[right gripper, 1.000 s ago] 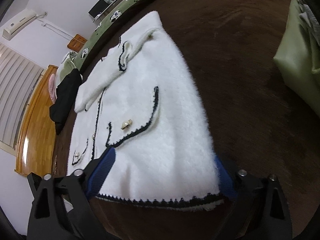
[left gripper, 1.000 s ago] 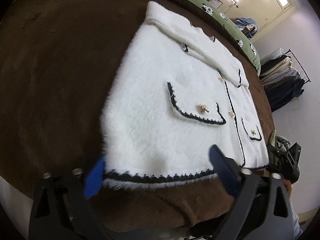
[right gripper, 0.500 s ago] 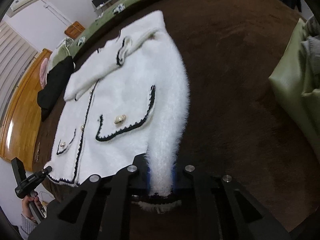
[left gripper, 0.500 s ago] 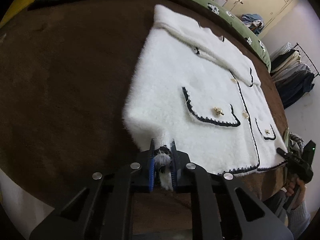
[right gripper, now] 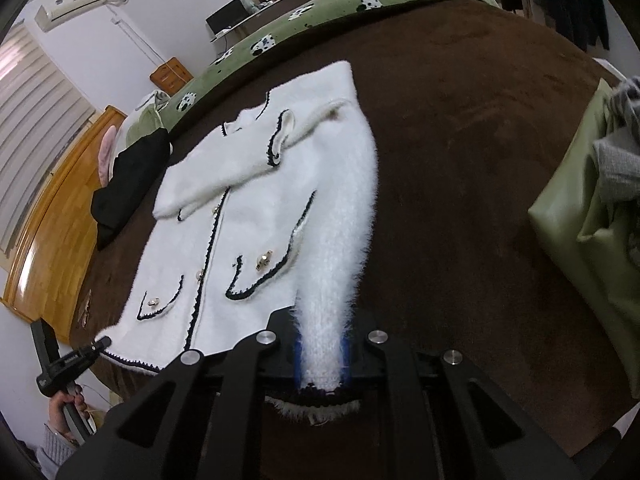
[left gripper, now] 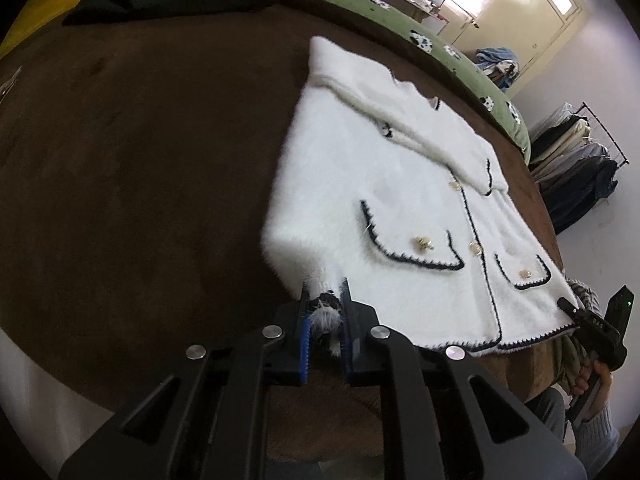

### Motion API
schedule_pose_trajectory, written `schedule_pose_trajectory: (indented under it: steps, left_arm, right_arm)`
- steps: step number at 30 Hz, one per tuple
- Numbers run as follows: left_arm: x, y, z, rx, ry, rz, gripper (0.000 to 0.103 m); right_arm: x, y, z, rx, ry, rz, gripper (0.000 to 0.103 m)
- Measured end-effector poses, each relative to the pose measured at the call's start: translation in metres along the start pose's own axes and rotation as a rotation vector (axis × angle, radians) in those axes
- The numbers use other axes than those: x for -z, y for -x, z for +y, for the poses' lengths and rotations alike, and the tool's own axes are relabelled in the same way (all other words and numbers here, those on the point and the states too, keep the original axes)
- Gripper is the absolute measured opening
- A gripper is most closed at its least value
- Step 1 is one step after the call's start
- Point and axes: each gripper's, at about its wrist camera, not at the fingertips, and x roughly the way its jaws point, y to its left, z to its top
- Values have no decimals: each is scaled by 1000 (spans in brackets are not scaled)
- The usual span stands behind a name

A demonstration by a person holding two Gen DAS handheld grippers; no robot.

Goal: Fold large clothes
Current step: 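Lift the hem with both tools and fold it over toward the collar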

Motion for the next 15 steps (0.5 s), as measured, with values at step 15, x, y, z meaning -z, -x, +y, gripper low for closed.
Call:
schedule_pose_trajectory:
  steps: [15]
  left_arm:
    - [-43, 21, -32, 32, -64, -134, 14]
  right_arm:
    - [-40, 16, 39, 5, 136, -69, 13]
